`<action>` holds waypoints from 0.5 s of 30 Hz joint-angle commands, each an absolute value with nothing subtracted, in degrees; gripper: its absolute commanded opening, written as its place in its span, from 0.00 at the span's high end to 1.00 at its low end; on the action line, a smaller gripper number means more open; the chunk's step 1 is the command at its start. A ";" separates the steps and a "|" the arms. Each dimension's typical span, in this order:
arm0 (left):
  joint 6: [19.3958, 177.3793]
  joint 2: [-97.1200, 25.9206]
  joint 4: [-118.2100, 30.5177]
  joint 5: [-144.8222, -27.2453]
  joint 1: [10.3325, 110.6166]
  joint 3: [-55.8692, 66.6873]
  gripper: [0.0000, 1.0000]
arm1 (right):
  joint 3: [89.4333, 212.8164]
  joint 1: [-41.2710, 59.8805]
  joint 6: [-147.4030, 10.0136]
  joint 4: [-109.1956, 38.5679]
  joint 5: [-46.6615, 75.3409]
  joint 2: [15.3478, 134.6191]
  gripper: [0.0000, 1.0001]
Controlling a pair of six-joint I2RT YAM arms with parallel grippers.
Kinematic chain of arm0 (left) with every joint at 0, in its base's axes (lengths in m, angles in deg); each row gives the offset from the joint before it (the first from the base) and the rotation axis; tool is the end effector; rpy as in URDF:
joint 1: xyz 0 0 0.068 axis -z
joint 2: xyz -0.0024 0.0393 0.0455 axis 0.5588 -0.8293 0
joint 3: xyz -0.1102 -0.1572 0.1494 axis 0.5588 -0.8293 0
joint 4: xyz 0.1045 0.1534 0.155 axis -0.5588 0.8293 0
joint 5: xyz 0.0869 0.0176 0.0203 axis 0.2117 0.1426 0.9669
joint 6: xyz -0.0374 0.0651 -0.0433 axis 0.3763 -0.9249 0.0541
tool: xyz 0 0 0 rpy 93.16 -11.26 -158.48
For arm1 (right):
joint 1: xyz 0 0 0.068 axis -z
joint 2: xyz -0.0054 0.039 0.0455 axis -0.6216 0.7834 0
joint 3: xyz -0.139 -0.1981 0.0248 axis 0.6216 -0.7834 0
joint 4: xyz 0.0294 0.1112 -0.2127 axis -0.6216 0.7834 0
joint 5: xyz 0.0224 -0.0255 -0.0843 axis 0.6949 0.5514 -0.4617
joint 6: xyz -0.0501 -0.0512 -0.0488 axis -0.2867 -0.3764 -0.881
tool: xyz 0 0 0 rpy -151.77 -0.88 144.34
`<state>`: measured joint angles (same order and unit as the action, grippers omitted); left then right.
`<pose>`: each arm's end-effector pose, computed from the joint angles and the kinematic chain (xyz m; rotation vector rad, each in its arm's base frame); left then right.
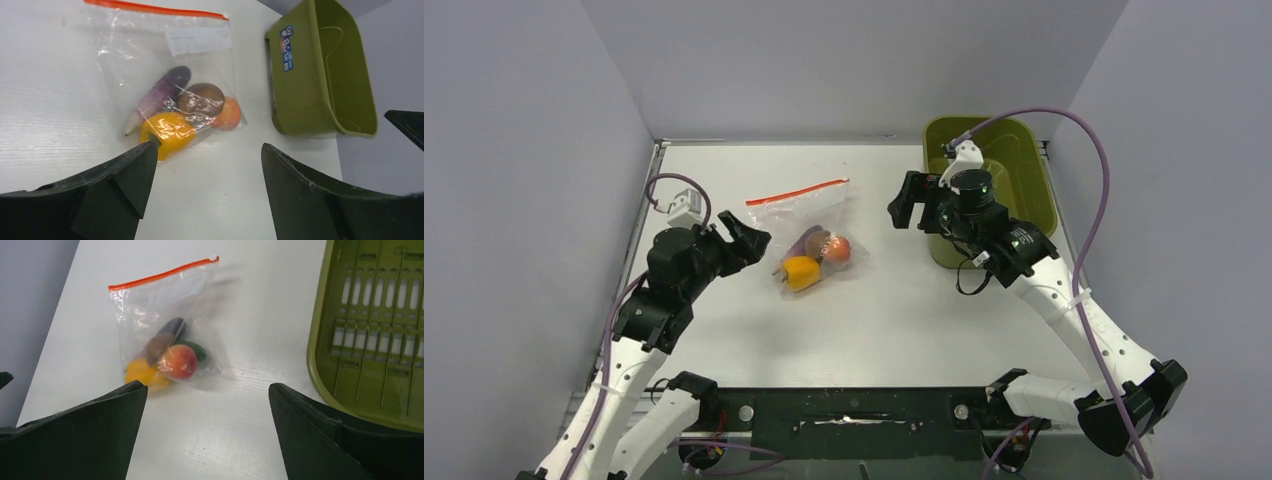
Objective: Place the food in the zip-top bag and seal the zipper
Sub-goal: Reset both arms
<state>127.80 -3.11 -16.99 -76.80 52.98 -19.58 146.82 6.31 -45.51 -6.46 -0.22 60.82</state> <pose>0.1981 -0.0669 0.2962 -0.3908 1.9507 -0.6754 0.2446 0.1427 0.3417 0.0410 2.0505 0.5669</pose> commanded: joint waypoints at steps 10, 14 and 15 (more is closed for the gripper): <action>123.19 6.36 -18.99 -84.58 52.63 -18.92 0.18 | 132.67 5.72 -35.08 -9.27 1.63 49.27 0.02; 123.02 7.05 -16.44 -83.62 52.61 -17.27 0.18 | 130.76 5.78 -35.54 -9.48 1.40 47.09 0.02; 122.94 7.10 -16.31 -83.58 52.63 -17.12 0.18 | 130.56 5.76 -35.76 -9.38 1.19 46.50 0.02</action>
<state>124.17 6.49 -17.01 -83.01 52.98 -19.58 130.71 6.09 -36.00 -3.99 0.98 49.39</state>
